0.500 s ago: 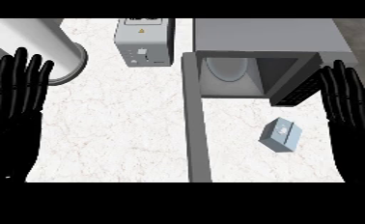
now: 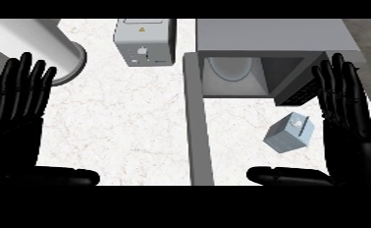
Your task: Pick up the milk, place it into the microwave and close the microwave
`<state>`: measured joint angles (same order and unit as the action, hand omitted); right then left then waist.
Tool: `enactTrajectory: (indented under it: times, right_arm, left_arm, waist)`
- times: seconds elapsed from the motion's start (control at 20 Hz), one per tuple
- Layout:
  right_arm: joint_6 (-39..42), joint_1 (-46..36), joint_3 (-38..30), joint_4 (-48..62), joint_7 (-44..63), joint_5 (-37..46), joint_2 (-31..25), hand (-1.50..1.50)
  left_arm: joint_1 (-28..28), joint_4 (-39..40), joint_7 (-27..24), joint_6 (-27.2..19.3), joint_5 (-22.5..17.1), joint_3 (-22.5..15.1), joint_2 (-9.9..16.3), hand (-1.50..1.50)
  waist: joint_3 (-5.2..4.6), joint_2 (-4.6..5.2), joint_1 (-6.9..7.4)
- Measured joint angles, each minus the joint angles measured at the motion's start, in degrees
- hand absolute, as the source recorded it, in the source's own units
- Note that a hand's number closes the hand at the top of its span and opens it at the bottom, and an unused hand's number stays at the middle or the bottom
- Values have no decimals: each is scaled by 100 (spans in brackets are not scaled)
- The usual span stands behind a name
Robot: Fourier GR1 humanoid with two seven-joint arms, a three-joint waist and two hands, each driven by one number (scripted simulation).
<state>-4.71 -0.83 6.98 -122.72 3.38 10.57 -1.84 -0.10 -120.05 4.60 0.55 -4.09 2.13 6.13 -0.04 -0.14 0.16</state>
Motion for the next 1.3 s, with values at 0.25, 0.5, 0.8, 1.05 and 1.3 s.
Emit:
enactTrajectory:
  times: [0.25,0.5,0.8,1.05,1.3]
  right_arm:
    - [-183,-12,32,-32,231,43,77,-150]
    - [-214,230,-114,74,47,18,66,-150]
    - [-183,611,-224,465,-417,16,52,-150]
    - [-154,901,-354,974,-934,-51,55,-150]
    - [-157,1155,-584,1641,-1691,-138,45,-150]
  left_arm:
    - [495,-287,54,-2,30,-143,-182,-150]
    - [965,-473,-142,47,135,-284,-327,-150]
    - [1281,-770,-121,146,87,-291,-370,-150]
    - [1549,-1048,-71,207,138,-410,-434,-150]
    - [1779,-1220,-83,325,122,-495,-460,-150]
  waist:
    - [1,5,0]
    - [3,7,-3]
    - [4,8,-3]
    - [4,8,-4]
    - [5,9,-4]
